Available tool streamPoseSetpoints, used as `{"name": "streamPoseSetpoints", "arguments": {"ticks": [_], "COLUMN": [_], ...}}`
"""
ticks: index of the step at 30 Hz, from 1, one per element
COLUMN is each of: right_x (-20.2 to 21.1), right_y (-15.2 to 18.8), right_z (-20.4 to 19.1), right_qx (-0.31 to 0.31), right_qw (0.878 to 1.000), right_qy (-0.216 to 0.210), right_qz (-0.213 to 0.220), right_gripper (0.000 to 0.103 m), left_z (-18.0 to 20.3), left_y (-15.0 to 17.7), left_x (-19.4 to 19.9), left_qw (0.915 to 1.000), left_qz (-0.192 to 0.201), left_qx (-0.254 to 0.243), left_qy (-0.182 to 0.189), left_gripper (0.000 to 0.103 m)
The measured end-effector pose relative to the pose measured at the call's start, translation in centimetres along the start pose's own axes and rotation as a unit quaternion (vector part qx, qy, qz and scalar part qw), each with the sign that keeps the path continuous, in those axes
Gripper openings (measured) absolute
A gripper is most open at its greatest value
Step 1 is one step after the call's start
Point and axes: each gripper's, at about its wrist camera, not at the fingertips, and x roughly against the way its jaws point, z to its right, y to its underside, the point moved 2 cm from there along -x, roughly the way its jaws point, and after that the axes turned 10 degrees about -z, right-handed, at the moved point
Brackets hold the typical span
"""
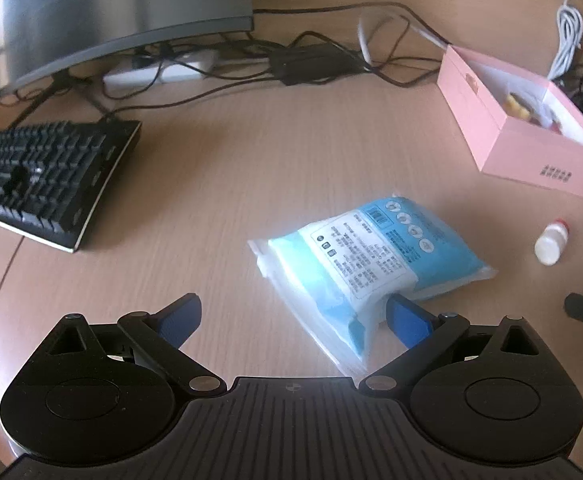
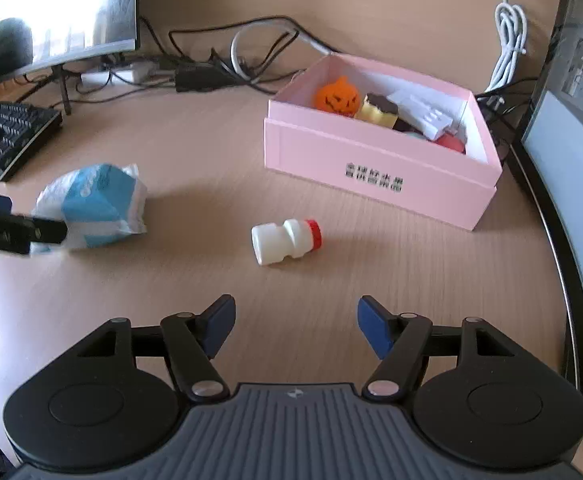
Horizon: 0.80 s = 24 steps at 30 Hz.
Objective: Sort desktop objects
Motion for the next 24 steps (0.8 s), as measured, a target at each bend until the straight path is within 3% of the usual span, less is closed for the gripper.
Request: {"name": "streamPoseSetpoints", "arguments": {"ticks": [11, 18, 24], "right_x": [-0.2, -2.2, -1.8], "right_y": [-2.8, -4.7, -3.5], "right_z": [-1.2, -0.8, 0.7], "right_qx": [0.016, 0.001, -0.019], "right_qw": [0.999, 1.000, 1.000], "right_qy": [-0.012, -0.004, 0.011], "right_qz": [0.039, 0.027, 0.015], "right_gripper": [0.066, 0.047, 0.047], "left_z": [-0.6, -0.8, 0.1], "left_y": [0.7, 0.2, 0.0], "left_x": [1.6, 2.7, 2.7], "left_qw": [0.9995, 0.9994, 0.9990], "left_qz": [0.012, 0.023, 0.026], "left_qx": [0.012, 0.008, -0.003], "left_qy": [0.028, 0.024, 0.037], "left_gripper": [0.102, 0.103, 0.103]}}
